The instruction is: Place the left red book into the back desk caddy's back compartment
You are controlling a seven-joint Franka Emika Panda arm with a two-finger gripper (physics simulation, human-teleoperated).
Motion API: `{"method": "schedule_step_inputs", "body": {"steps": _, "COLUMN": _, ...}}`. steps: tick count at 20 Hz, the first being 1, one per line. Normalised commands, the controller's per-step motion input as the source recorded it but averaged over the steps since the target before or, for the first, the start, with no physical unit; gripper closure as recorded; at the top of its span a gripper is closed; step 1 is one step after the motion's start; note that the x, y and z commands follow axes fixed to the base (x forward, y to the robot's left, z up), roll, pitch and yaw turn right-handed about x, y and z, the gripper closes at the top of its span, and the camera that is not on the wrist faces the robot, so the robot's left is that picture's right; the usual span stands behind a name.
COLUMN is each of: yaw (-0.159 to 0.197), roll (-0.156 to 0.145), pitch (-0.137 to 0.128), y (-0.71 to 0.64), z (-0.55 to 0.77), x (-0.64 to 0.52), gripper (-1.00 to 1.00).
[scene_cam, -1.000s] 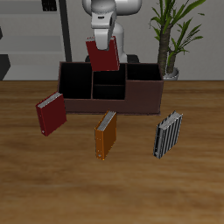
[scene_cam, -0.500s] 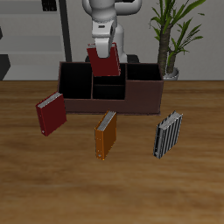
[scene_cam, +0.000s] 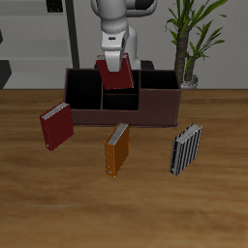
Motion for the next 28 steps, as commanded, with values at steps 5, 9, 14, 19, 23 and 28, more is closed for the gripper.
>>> {"method": "schedule_step_inputs", "body": {"steps": 5, "yaw": 0.016, "roll": 0.0, "pitch": 0.038, "y": 0.03, "z": -0.18, "x": 0.05, "gripper": 1.0}}
{"method": "schedule_step_inputs", "body": {"steps": 9, "yaw": 0.011, "roll": 0.006, "pitch": 0.035, "y": 0.01, "z": -0.13, "x": 0.05, "gripper": 1.0}}
{"method": "schedule_step_inputs", "body": {"steps": 14, "yaw": -0.004, "roll": 0.003, "pitch": 0.028, "y": 0.0, "z": -0.11, "x": 0.04, "gripper": 1.0}}
{"method": "schedule_step_inputs", "body": {"steps": 19, "yaw": 0.002, "roll": 0.006, "pitch": 0.038, "y": 0.06, "z": -0.17, "x": 0.03, "gripper": 1.0}}
{"method": "schedule_step_inputs", "body": {"steps": 23, "yaw": -0.017, "roll": 0.016, "pitch": 0.053, "y": 0.1, "z": -0.19, "x": 0.03, "gripper": 1.0}}
{"method": "schedule_step_inputs", "body": {"steps": 28, "yaw": 0.001, "roll": 0.012, "pitch": 0.045, "y": 0.09, "z": -0.18, "x": 0.01, "gripper": 1.0}}
